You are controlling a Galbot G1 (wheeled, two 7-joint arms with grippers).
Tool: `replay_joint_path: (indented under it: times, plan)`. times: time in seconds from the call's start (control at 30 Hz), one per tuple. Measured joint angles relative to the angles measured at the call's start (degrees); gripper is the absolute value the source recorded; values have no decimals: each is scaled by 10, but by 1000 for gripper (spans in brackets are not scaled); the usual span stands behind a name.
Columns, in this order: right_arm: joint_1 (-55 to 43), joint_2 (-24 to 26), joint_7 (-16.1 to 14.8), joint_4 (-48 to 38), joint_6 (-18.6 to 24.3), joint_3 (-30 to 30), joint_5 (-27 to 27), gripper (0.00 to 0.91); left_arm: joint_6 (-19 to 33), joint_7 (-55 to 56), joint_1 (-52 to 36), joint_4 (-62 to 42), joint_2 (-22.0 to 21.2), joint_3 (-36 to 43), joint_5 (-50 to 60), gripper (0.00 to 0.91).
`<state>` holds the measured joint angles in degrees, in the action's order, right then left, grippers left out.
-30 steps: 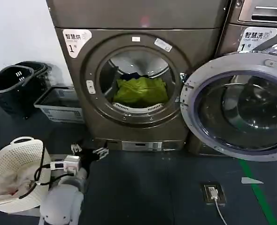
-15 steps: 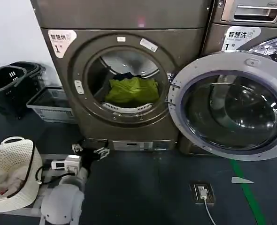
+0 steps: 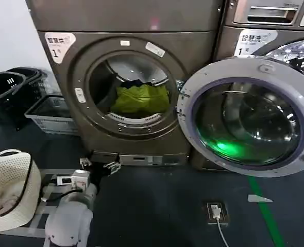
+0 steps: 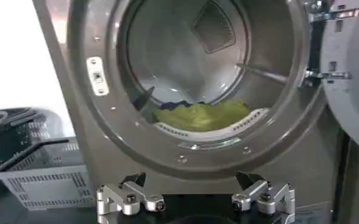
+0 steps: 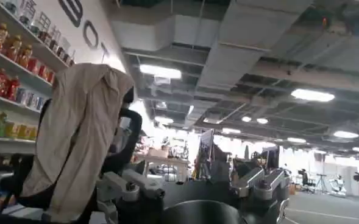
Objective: Grasp the clothes from the dryer.
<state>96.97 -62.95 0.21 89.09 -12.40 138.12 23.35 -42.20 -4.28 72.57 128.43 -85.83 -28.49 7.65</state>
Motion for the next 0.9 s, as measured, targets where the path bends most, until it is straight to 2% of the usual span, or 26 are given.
replay_joint_path:
  times: [0.33, 0.9]
  plan:
    - [3, -2, 29, 3, 16, 7, 33, 907, 0, 0, -1, -1, 0, 0, 4, 907]
    - [4, -6, 41, -6, 24, 4, 47, 907, 0, 0, -1, 0, 1, 1, 4, 907]
